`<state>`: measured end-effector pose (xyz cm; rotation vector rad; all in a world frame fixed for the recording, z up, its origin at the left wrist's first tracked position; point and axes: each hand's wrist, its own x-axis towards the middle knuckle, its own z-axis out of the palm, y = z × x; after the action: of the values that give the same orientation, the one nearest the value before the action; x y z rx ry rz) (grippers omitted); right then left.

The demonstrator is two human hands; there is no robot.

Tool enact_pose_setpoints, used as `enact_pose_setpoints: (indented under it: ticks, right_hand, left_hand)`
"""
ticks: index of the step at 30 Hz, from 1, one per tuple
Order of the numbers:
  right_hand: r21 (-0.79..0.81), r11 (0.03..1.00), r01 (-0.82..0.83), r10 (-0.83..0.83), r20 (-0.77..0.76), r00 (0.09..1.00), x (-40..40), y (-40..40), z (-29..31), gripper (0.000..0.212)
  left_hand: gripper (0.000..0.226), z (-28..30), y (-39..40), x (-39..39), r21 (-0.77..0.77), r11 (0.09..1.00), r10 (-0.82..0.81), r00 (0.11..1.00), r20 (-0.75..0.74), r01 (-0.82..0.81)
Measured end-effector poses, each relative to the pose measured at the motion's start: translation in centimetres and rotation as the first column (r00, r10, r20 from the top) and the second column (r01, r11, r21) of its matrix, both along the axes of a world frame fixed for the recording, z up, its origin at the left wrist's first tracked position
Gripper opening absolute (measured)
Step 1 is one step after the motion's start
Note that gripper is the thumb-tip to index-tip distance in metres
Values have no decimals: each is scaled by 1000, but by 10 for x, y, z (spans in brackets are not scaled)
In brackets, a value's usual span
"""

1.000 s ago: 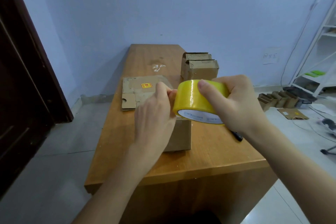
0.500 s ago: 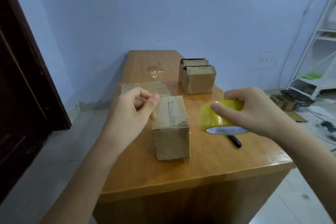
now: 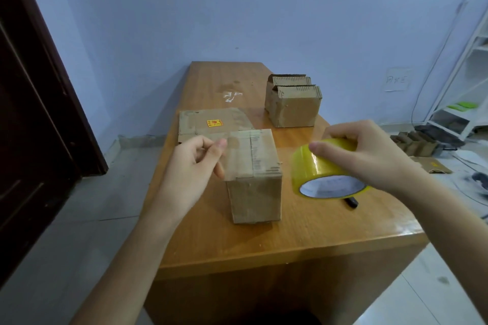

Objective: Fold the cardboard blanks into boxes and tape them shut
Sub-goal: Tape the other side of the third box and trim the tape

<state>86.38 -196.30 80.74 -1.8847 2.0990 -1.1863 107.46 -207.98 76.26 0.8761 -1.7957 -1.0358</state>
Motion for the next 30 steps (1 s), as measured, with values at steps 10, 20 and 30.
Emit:
enact_pose_setpoints:
  ticks: [10,20,30]
  right_hand:
    - [-148,989,3,22,168,986,4,2,-28,54]
    - [67,995,74,-53,-272,961,9,4,-23,53]
    - [295,938,181,-22,-470,883,-5,-41,-12,66]
  left_hand:
    - [50,-14,-8,2,-575,779,446,866,229,-250]
    - [40,-13,-10,28,-573,790,430,862,268,-216]
    - [33,-36,-33,14,-335,908,368,859,357,-250]
